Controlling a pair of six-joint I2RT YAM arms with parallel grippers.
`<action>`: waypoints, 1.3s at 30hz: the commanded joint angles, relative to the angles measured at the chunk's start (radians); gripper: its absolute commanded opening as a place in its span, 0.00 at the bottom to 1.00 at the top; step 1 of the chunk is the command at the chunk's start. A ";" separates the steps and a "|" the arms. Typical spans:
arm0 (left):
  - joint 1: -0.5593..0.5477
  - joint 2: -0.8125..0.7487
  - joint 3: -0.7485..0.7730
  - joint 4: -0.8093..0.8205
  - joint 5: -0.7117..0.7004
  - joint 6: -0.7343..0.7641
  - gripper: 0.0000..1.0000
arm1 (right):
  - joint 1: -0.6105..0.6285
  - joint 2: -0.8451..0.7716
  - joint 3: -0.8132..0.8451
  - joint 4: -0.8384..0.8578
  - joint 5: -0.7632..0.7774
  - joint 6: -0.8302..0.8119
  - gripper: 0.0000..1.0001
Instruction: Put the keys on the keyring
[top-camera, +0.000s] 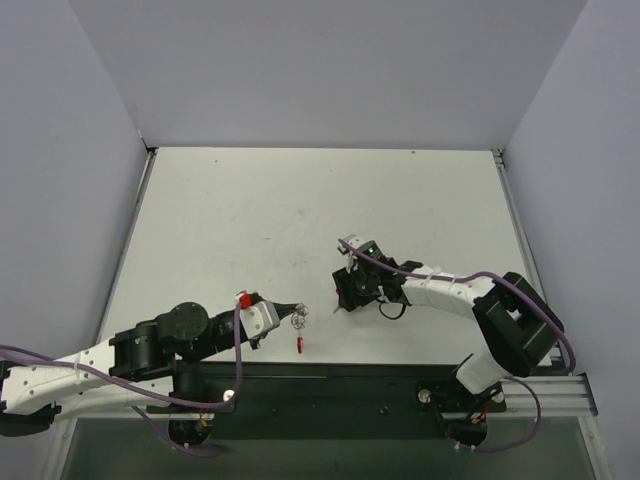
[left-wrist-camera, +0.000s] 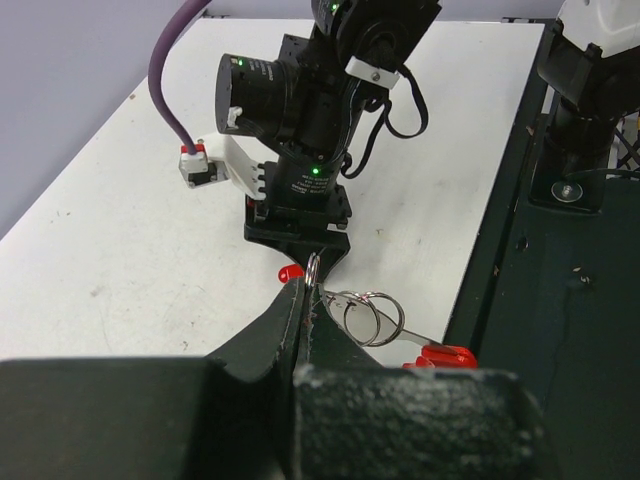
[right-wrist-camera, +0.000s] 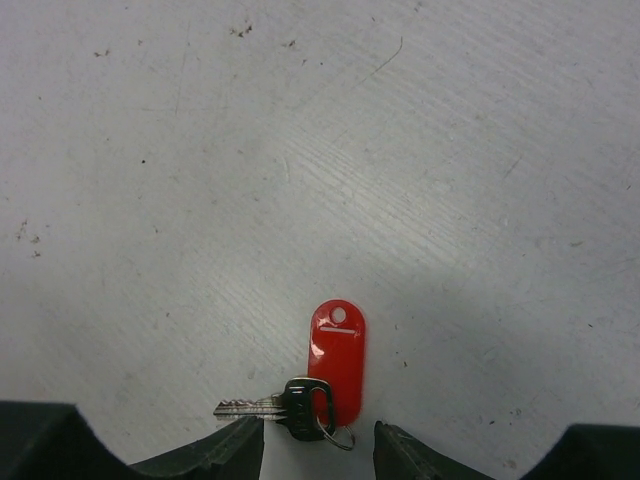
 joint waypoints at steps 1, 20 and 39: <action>-0.002 -0.001 0.019 0.061 0.007 -0.010 0.00 | -0.003 0.036 0.004 0.034 0.003 -0.014 0.47; -0.002 -0.006 0.022 0.055 0.003 -0.012 0.00 | -0.004 0.019 -0.021 0.065 0.003 0.012 0.13; -0.002 0.000 0.024 0.054 0.004 -0.007 0.00 | -0.015 -0.017 -0.042 0.036 0.002 0.028 0.30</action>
